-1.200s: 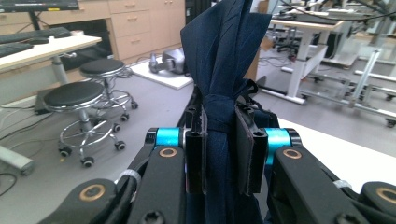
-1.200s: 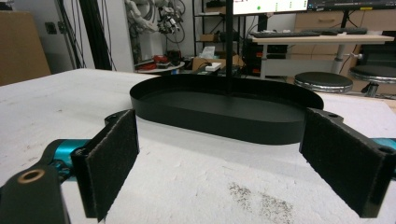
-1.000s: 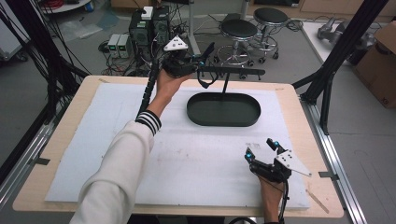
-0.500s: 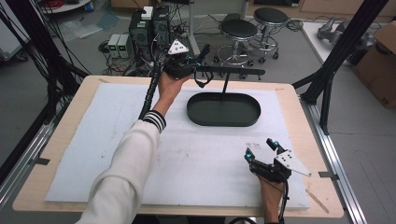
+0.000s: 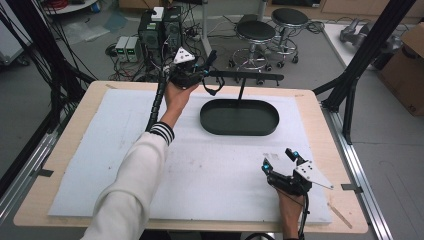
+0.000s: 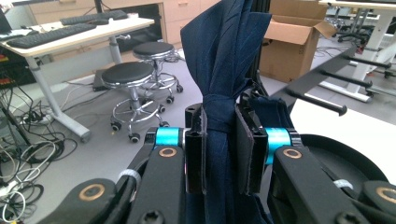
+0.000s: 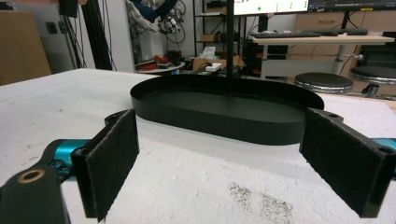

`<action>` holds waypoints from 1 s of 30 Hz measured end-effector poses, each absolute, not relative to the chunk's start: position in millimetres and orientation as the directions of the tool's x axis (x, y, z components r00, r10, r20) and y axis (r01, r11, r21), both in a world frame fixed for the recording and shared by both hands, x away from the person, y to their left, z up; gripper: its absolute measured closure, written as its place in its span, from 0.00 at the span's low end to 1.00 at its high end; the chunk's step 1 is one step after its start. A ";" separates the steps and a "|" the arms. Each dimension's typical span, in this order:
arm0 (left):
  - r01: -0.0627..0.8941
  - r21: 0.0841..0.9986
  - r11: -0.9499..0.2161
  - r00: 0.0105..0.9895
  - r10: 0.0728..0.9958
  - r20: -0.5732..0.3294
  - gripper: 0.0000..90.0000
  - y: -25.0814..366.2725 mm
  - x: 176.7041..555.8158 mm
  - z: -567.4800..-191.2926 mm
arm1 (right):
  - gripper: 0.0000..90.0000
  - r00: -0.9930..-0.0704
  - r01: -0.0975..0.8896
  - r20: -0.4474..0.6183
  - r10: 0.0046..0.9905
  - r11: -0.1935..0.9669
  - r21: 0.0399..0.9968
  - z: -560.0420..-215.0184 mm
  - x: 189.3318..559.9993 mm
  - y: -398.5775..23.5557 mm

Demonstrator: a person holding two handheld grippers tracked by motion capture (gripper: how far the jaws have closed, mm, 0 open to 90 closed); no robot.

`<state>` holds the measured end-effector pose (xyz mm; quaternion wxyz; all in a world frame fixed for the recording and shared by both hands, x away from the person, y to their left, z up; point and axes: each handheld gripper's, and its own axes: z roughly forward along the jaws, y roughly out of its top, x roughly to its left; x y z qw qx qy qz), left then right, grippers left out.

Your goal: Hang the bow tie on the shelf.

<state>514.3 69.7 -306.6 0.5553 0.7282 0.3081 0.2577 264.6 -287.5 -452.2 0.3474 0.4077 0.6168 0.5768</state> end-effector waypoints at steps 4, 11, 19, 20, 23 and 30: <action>0.175 0.968 -0.180 0.671 0.741 0.017 0.84 73.9 511.7 -313.3 | 0.12 -0.426 0.102 0.042 0.904 0.002 0.995 -452.3 264.5 -287.4; 0.199 0.965 -0.171 0.667 0.745 -0.005 0.84 81.5 509.5 -319.0 | 0.12 -0.425 0.104 0.045 0.904 -0.001 0.995 -452.3 264.4 -287.4; 0.261 0.952 -0.162 0.683 0.728 -0.064 0.82 89.1 507.2 -331.7 | 0.12 -0.425 0.103 0.047 0.904 -0.004 0.995 -452.3 264.2 -287.3; 0.272 0.949 -0.160 0.687 0.723 -0.075 0.82 89.6 507.3 -333.2 | 0.12 -0.424 0.102 0.047 0.904 -0.004 0.995 -452.4 263.9 -287.0; 0.270 0.949 -0.165 0.693 0.717 -0.072 0.82 90.1 505.8 -335.3 | 0.12 -0.423 0.096 0.041 0.905 0.000 0.995 -452.5 263.6 -287.2; 0.301 0.939 -0.164 0.698 0.709 -0.100 0.78 90.3 504.7 -340.5 | 0.12 -0.421 0.096 0.047 0.906 -0.007 0.995 -452.7 263.0 -287.3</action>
